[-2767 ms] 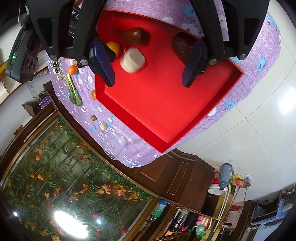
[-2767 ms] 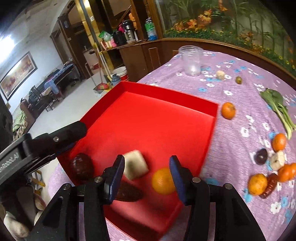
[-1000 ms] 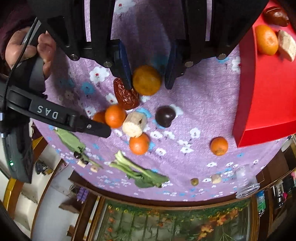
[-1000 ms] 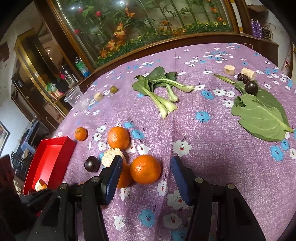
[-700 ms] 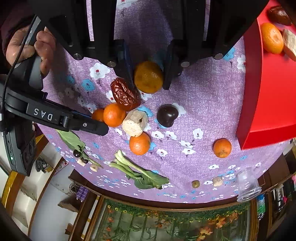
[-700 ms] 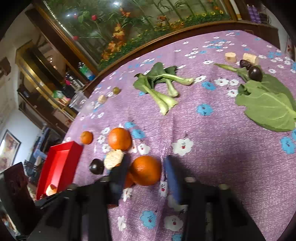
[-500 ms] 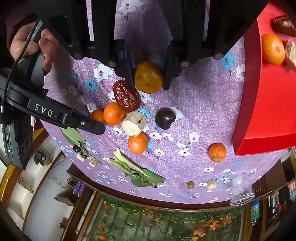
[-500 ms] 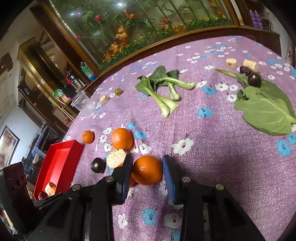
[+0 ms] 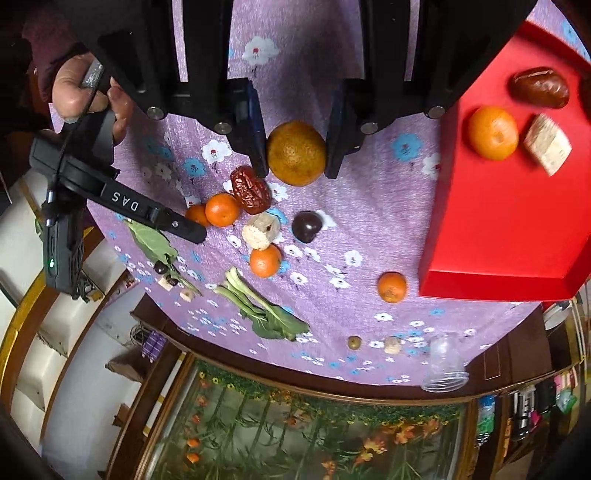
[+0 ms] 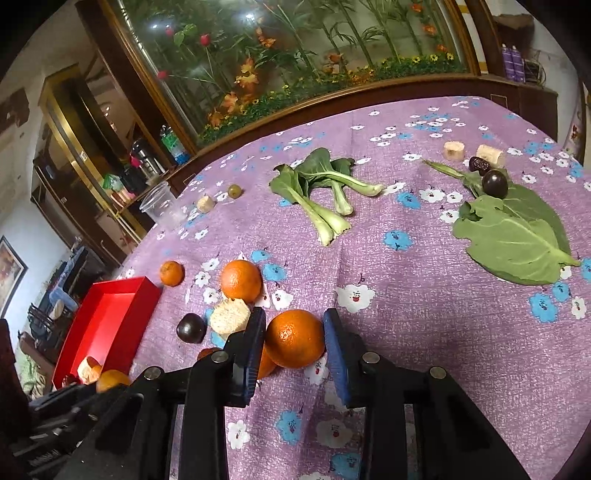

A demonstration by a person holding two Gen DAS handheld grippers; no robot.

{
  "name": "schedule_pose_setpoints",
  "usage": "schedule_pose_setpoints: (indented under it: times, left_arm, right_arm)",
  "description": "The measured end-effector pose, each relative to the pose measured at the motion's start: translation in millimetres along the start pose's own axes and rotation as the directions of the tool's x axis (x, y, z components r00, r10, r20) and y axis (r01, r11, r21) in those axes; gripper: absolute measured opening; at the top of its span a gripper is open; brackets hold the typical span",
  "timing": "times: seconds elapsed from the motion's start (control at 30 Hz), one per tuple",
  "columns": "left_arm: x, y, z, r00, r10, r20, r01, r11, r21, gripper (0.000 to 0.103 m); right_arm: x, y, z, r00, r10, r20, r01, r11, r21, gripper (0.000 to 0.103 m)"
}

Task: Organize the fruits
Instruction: 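Grasp a mandarin with the left tool while the right tool grasps an orange, then carry both citrus fruits over the red tray and open both tools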

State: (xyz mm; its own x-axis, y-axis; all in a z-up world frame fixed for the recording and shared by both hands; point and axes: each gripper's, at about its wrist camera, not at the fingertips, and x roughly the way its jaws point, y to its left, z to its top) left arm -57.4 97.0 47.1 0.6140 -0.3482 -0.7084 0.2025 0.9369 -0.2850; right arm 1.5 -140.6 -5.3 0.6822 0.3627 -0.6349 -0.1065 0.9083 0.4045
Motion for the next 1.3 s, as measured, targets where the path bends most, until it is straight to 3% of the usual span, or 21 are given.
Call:
schedule_pose_setpoints:
  times: [0.2,0.4,0.6,0.77,1.0,1.17,1.3]
  left_arm:
    - [-24,15,-4,0.999,0.011,0.039,-0.01,1.0,-0.028,0.029]
    - [-42,40,-12,0.998,0.007,0.067,-0.001,0.996,-0.085,0.029]
    - [-66,64,-13,0.993,0.023,0.116,-0.007,0.992,-0.129,0.029]
    - [-90,99,0,0.986,0.082,0.147,-0.055,0.983,-0.178,0.029]
    - [-97,161,24,0.97,0.221,0.097,-0.199,0.961,-0.192,0.029]
    - [-84,203,31,0.971,0.235,0.048,-0.217,0.944,-0.248,0.029]
    - [-73,218,33,0.974,0.224,0.02,-0.211,0.94,-0.27,0.029]
  right_arm:
    - [-12,-2,-3,0.999,-0.02,0.032,0.02,1.0,-0.002,0.035]
    - [-40,-8,-11,0.999,0.02,0.041,-0.023,0.998,0.058,0.035]
    - [-54,13,-17,0.997,0.072,0.014,-0.073,0.996,0.047,0.035]
    - [-55,59,-15,0.989,0.147,-0.031,-0.147,0.989,-0.011,0.035]
    - [-31,138,-17,0.955,0.263,-0.141,-0.277,0.957,-0.092,0.035]
    - [4,187,-28,0.91,0.328,-0.255,-0.358,0.93,-0.084,0.035]
    - [33,220,-32,0.901,0.302,-0.31,-0.354,0.927,-0.123,0.035]
